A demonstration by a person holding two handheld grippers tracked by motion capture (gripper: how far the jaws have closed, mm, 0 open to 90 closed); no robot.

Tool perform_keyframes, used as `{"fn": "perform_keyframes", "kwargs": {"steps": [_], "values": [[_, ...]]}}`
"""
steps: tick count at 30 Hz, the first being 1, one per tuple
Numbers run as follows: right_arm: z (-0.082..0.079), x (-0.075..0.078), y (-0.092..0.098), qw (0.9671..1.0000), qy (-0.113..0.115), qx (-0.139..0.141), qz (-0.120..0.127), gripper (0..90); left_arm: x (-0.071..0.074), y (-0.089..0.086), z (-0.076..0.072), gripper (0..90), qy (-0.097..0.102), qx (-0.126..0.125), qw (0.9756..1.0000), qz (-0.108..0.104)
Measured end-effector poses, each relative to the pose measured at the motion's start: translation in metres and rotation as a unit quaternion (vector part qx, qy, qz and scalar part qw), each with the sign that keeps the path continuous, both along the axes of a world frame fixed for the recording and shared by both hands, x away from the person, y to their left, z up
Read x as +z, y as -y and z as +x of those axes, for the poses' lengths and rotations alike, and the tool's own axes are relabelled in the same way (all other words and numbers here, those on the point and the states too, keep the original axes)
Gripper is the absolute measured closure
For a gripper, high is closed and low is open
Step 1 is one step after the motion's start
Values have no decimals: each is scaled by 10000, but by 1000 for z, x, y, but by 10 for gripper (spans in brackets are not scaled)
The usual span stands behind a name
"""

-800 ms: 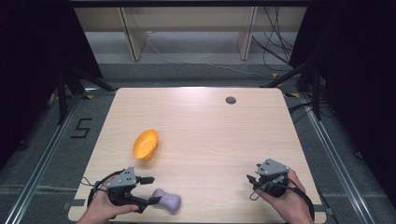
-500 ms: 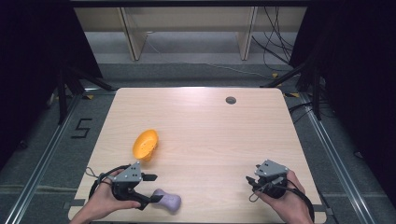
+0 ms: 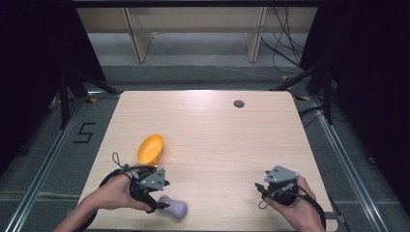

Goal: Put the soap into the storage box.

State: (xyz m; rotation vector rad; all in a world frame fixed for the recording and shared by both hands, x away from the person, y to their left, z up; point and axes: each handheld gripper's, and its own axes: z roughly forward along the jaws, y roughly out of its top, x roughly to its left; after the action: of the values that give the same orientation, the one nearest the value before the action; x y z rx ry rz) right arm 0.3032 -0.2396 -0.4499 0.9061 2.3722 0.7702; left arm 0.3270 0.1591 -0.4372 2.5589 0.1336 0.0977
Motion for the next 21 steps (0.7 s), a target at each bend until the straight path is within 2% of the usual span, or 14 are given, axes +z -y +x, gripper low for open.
{"fn": "perform_keyframes", "kwargs": {"steps": [1,3,6,9,11,12,13,14,15,16,17,20,21], "values": [[1,0,0,10000,39,41,-18,452,2,2,2,326,73,-156,9996,202],[0,0,0,10000,-15,11,0,451,2,6,3,326,92,-273,9989,377],[0,0,0,10000,-31,29,-10,450,-1,17,2,318,63,-593,9957,710],[0,0,0,10000,-41,33,0,449,-6,26,0,312,68,-853,9912,1007],[0,0,0,10000,-61,0,25,449,-11,32,-2,311,44,-1025,9873,1210],[0,0,0,10000,-36,43,-3,449,-14,34,-4,311,-39,-991,9875,1229],[0,0,0,10000,-50,40,3,448,-15,36,-4,312,-6,-1054,9857,1314],[0,0,0,10000,-41,54,-2,447,-17,37,-5,313,-34,-1045,9858,1317],[0,0,0,10000,-44,55,0,447,-17,39,-5,318,32,-1112,9839,1400],[0,0,0,10000,-49,53,3,447,-18,40,-6,322,30,-1067,9847,1376],[0,-1,0,10000,-71,6,38,445,-18,41,-7,324,42,-1086,9842,1400],[0,-1,-1,9999,-102,-23,66,442,-20,45,-7,328,35,-1190,9809,1539],[0,-1,-1,9999,-107,-20,75,442,-20,46,-6,330,60,-1316,9768,1687]]}}
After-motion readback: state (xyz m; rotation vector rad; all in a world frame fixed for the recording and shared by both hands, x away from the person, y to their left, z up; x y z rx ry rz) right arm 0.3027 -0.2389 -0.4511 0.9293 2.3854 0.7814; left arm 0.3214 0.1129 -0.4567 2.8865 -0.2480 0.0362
